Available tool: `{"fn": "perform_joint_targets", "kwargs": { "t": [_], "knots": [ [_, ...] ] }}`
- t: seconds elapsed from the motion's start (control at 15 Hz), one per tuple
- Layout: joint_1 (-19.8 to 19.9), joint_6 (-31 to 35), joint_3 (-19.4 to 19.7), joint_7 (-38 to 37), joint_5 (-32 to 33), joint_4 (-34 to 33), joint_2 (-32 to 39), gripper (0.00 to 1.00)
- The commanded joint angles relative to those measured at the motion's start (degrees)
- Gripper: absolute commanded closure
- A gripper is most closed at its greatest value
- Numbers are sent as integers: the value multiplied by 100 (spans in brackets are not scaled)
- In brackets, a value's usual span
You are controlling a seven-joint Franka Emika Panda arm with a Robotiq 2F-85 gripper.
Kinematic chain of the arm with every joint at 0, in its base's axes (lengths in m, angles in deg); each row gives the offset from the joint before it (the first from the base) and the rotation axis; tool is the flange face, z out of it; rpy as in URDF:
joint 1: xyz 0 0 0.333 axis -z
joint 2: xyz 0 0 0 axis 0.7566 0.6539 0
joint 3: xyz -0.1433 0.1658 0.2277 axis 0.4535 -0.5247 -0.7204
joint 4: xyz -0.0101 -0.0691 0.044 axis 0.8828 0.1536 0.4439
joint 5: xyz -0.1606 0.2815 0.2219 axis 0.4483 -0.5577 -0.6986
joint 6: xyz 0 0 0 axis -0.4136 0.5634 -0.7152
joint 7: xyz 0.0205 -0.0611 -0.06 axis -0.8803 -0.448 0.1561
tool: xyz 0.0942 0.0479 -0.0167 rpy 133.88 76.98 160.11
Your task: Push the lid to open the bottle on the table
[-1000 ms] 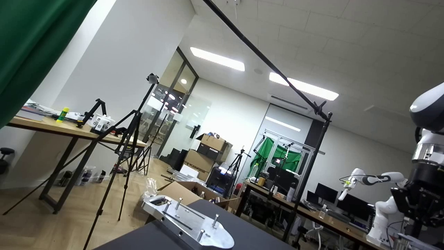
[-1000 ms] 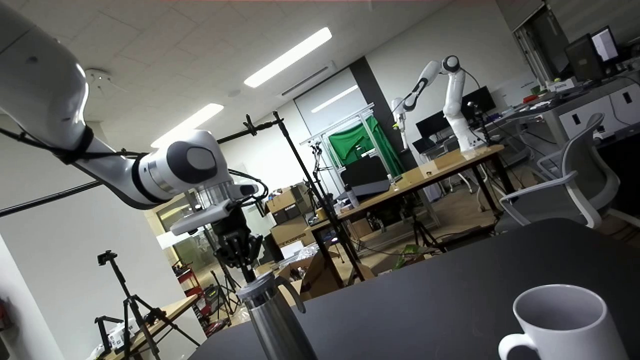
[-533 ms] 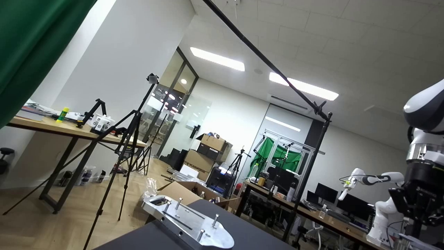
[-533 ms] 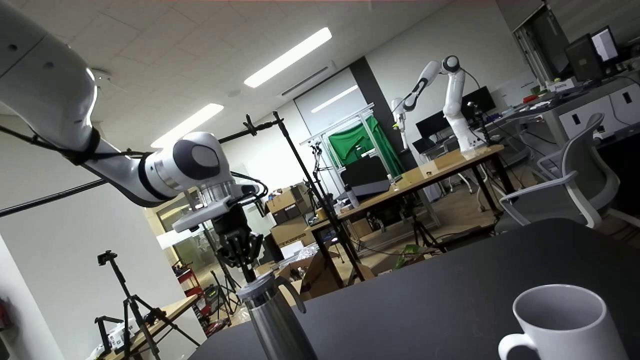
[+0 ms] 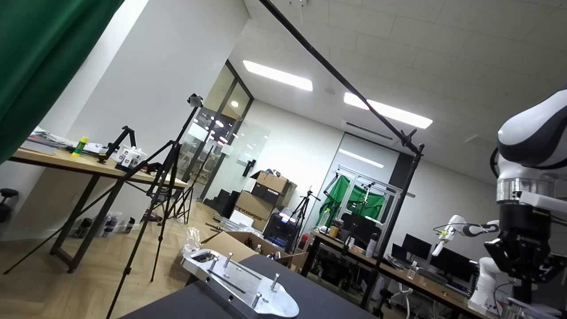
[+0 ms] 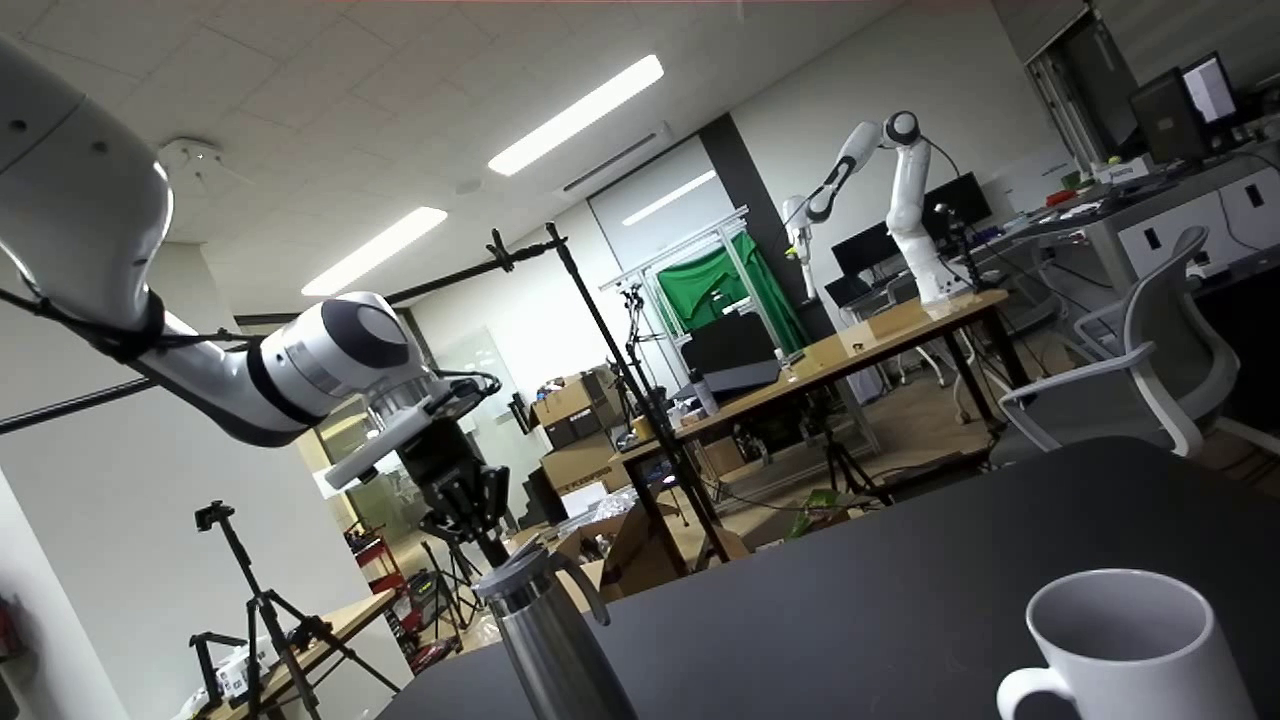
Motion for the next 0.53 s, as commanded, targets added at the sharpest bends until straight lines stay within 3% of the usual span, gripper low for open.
{"fn": "perform_joint_targets", "kwargs": {
  "t": [0.0, 0.47],
  "knots": [
    [-152, -84, 11, -343, 169, -137, 265, 100],
    [-8, -181, -1, -216, -200, -145, -130, 100]
  ]
}}
